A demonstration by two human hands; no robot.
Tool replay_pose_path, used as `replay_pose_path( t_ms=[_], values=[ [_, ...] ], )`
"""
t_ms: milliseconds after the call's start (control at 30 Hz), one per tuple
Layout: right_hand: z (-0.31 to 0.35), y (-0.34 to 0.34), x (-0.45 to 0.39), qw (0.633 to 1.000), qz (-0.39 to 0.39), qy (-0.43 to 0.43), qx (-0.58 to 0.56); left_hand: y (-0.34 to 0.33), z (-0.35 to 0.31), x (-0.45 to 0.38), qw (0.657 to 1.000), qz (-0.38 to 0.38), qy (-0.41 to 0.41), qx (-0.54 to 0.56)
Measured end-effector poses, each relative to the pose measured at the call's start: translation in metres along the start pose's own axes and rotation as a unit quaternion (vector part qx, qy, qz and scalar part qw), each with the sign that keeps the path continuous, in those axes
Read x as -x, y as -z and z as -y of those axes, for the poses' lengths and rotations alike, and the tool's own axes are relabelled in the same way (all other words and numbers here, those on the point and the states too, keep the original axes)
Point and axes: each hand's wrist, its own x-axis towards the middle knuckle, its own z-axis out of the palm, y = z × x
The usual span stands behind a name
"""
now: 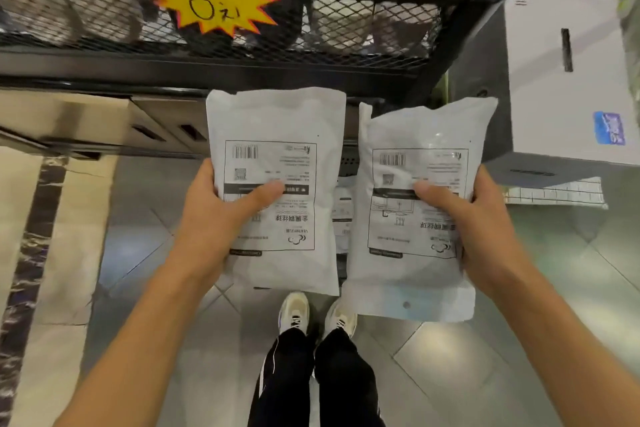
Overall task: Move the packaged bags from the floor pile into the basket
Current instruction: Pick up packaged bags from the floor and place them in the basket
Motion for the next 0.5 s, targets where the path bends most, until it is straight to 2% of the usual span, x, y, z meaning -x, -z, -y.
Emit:
replay_pose_path(
  t_ms=[267, 500],
  values=[
    [-0.151, -0.043, -0.149, 1.0, -0.027, -0.004, 0.005, -0.039, 0.153, -0.14, 1.0, -0.008, 0.023, 0.003],
    [-0.275, -0.06, -0.228, 0.998, -0.026, -0.032, 0.041, -0.051, 0.278, -0.209, 0.997, 0.007, 0.08, -0.023]
  ],
)
